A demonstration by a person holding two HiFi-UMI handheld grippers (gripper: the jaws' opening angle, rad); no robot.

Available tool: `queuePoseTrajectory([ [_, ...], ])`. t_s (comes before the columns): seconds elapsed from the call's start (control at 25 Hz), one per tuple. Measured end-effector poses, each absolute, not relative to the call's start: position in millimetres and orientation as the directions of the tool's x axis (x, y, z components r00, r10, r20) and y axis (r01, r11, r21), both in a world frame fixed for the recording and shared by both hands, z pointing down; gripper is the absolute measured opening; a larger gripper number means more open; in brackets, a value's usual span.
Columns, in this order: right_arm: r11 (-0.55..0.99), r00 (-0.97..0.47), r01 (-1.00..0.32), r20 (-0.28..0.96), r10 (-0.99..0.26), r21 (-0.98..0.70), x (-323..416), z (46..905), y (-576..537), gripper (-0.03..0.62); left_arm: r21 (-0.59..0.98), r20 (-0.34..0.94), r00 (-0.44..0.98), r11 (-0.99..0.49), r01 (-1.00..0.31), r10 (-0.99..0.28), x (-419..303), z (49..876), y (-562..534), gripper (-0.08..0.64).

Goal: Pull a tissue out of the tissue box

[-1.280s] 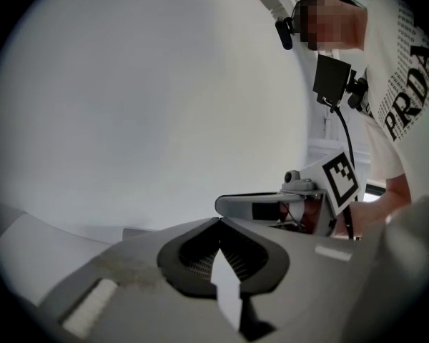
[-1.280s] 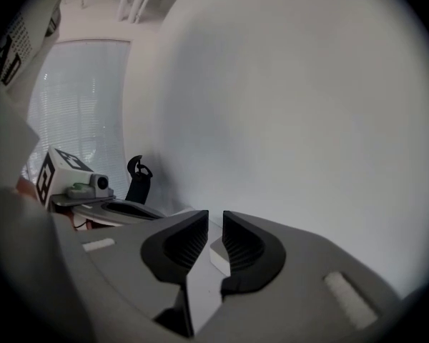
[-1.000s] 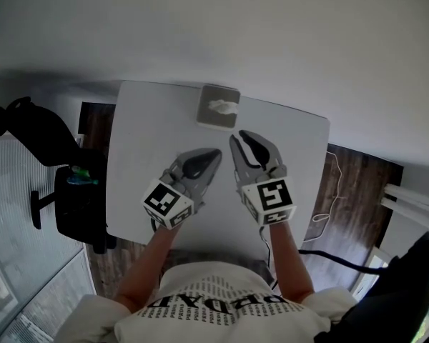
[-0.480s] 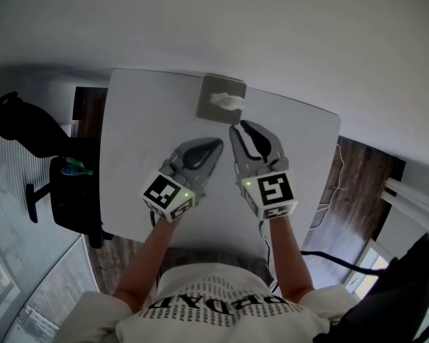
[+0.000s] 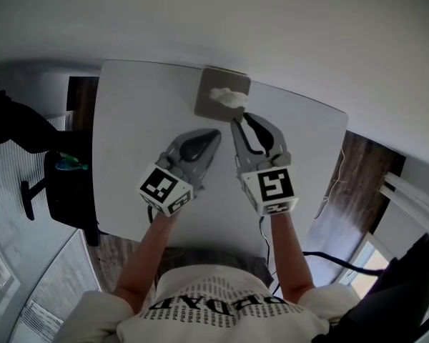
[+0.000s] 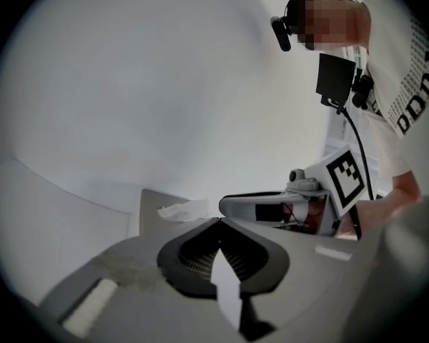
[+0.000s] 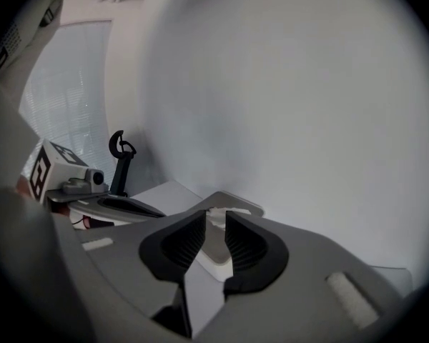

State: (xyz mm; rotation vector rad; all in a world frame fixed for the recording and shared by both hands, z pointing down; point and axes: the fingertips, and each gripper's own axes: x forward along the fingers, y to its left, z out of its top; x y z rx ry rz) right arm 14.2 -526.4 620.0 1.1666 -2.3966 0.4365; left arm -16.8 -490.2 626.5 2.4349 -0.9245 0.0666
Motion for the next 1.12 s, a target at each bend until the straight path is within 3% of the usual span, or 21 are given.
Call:
queuePoseTrajectory([
  [0.92,0.605,-0.513,-0.796,0.545,-0.663,-0.014,9,657,-560,0.097,0.509,0.244,0.744,-0.571,-0.644,-0.622,-31,660,-499,-0.009],
  [1.12,0.605,-0.507,-0.797,0.547,-0.666,-0.001,9,660,-559,0.011,0.516,0.246,0.742,-0.563,-0.645,-0.624,-32,666,-496,-0.009],
])
